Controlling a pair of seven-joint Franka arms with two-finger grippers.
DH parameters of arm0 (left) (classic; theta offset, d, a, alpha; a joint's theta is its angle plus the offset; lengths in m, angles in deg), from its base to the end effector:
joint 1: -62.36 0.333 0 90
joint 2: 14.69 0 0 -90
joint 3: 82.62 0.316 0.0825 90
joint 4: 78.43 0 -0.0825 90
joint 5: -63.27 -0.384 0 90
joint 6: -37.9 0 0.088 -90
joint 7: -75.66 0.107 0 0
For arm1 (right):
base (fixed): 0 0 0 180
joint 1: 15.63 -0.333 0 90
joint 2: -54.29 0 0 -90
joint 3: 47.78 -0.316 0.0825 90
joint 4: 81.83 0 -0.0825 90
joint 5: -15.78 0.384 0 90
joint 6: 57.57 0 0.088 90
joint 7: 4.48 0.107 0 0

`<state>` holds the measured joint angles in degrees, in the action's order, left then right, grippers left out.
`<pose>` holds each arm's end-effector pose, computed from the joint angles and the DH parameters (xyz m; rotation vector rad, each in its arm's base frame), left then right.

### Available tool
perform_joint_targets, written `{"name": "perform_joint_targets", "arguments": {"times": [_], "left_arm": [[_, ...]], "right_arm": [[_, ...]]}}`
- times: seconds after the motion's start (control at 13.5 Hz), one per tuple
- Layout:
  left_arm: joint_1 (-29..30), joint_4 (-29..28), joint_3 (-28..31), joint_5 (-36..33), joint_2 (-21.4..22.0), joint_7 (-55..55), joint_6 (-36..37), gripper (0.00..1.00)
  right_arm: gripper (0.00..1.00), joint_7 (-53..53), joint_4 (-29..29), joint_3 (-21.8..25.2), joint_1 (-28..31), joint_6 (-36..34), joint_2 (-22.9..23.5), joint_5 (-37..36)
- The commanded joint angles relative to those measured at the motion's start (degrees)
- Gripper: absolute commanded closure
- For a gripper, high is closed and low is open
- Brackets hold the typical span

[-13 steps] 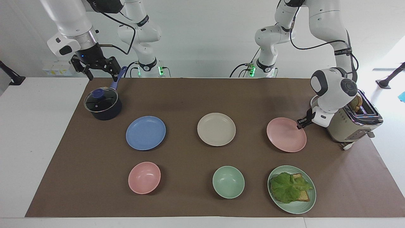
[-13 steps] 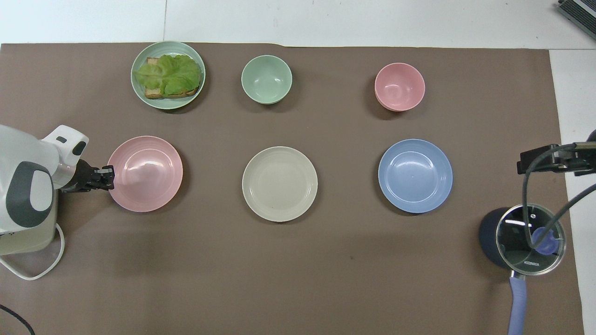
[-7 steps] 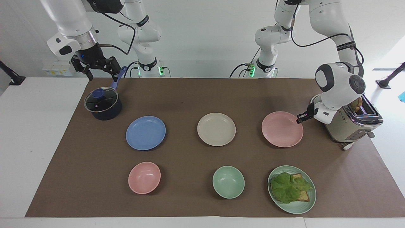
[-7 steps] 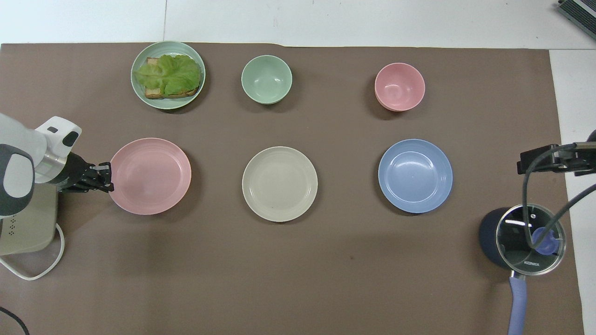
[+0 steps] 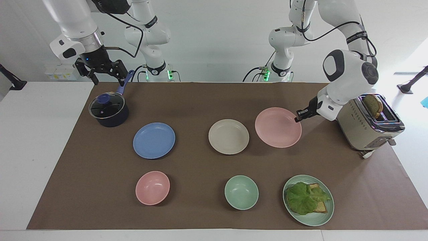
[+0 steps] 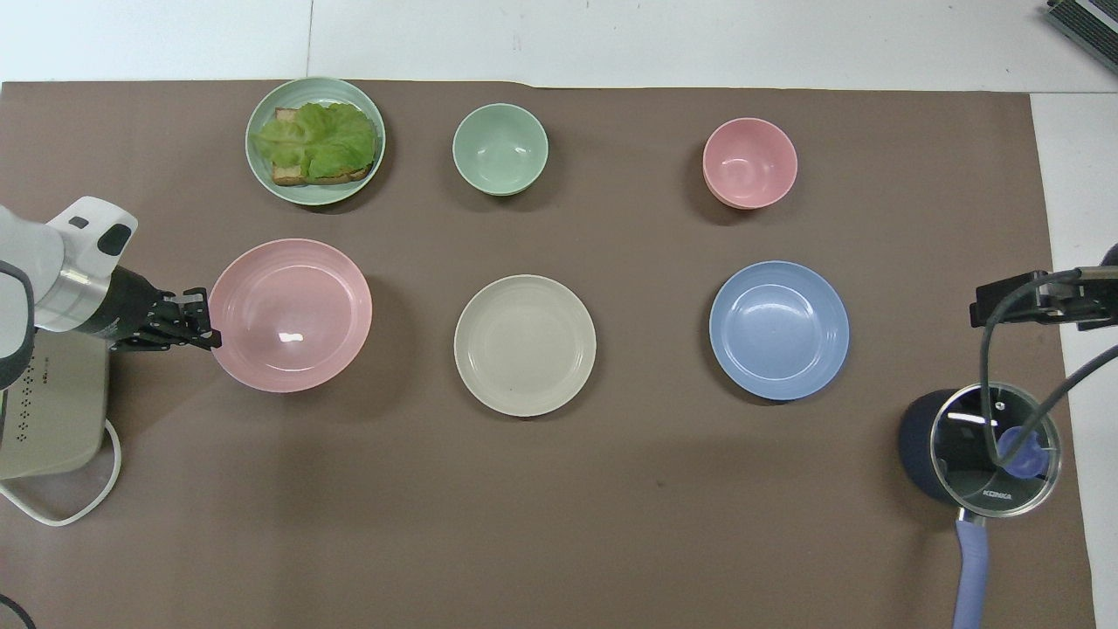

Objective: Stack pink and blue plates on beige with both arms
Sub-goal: 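Carry the pink plate onto the beige plate and release it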

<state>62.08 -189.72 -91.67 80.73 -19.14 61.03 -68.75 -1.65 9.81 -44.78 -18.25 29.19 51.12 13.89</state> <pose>0.5490 -0.1122 0.4337 2.8530 0.2909 -0.3114 0.5313 -0.0080 0.6362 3.1093 -0.0891 -0.0455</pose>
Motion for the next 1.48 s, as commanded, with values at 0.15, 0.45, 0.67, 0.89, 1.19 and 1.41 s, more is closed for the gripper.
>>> {"name": "perform_joint_targets", "arguments": {"times": [0.15, 0.45, 0.67, 0.89, 1.19, 1.41], "left_arm": [[-10.77, -3.14, 1.05, 2.32, 0.50, -6.79, -9.17, 1.00], [-16.76, -9.46, 1.14, 2.32, -2.92, -9.90, -22.79, 1.00], [-17.30, -9.65, 1.14, 2.23, -3.46, -9.81, -24.13, 1.00], [-17.30, -9.56, 1.14, 2.23, -3.46, -9.20, -23.96, 0.12], [-17.38, -8.94, 1.14, 2.23, -3.55, -9.63, -24.22, 0.00], [-17.56, -7.90, 1.22, 1.88, -3.98, -9.55, -23.70, 0.00]], "right_arm": [[0.00, -1.69, 0.91, -0.19, 0.59, 0.78, -0.53, -0.22], [0.00, -1.69, 0.91, -0.19, 0.59, 0.78, -0.53, -0.22], [0.00, -1.69, 0.91, -0.19, 0.59, 0.78, -0.53, -0.22], [0.00, -1.69, 0.91, -0.19, 0.59, 0.78, -0.53, -0.22], [0.00, -1.69, 0.91, -0.19, 0.59, 0.78, -0.53, -0.22], [0.00, -1.69, 0.91, -0.19, 0.59, 0.78, -0.53, -0.22]]}}
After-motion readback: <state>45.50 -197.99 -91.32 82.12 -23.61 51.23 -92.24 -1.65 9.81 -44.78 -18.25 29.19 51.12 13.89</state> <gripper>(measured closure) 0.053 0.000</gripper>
